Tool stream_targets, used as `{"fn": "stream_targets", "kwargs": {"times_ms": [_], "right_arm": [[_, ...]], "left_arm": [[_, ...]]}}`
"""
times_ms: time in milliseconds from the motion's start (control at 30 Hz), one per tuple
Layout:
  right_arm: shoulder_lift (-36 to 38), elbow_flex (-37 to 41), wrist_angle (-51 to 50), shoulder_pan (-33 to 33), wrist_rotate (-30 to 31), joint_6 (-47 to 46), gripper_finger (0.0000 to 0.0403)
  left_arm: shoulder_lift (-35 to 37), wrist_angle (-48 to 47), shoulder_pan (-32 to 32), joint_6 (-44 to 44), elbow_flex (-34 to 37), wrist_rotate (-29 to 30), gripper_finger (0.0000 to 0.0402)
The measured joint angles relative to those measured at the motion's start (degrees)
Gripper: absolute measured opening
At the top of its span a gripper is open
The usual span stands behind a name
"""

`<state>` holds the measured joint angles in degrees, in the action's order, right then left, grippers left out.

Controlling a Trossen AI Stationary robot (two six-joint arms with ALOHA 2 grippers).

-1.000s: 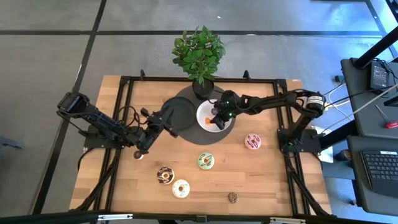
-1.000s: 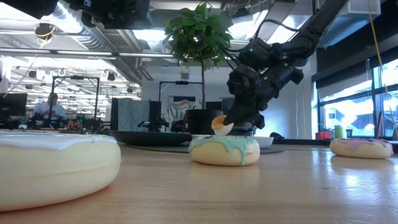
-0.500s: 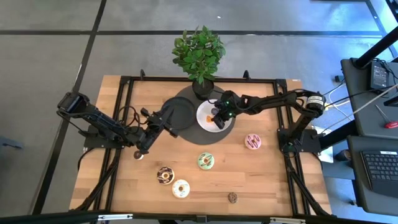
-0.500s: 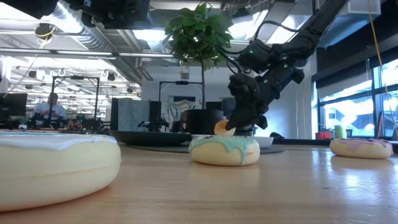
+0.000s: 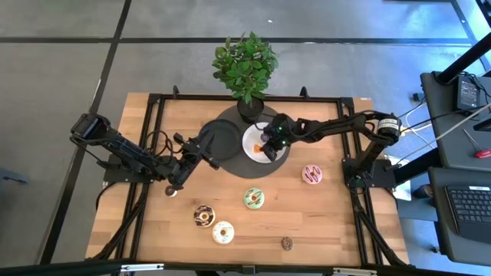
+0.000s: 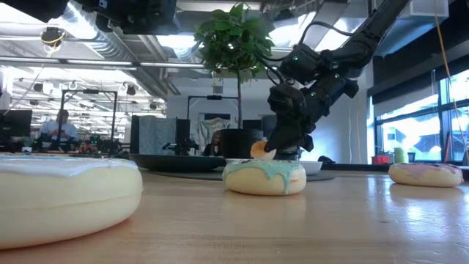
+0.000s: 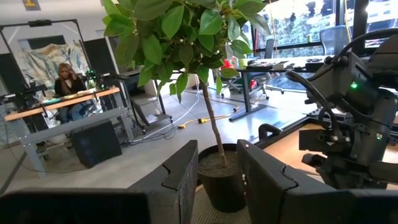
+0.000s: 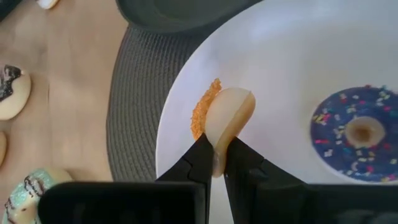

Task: Pick & Place donuts
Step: Put the small yellow donut on the white plate

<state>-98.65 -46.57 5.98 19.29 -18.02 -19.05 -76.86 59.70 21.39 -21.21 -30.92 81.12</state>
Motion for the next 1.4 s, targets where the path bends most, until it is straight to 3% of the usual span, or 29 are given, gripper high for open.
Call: {"fn": "stream_targets", "kwargs": {"times_ms": [1400], "right_arm": [[-2.2, 0.0, 0.7, -1.5, 3.1, 1.1, 0.0035]], "left_arm": [[0.0, 0.0, 0.0, 0.0, 0.0, -0.2, 0.0107]]}}
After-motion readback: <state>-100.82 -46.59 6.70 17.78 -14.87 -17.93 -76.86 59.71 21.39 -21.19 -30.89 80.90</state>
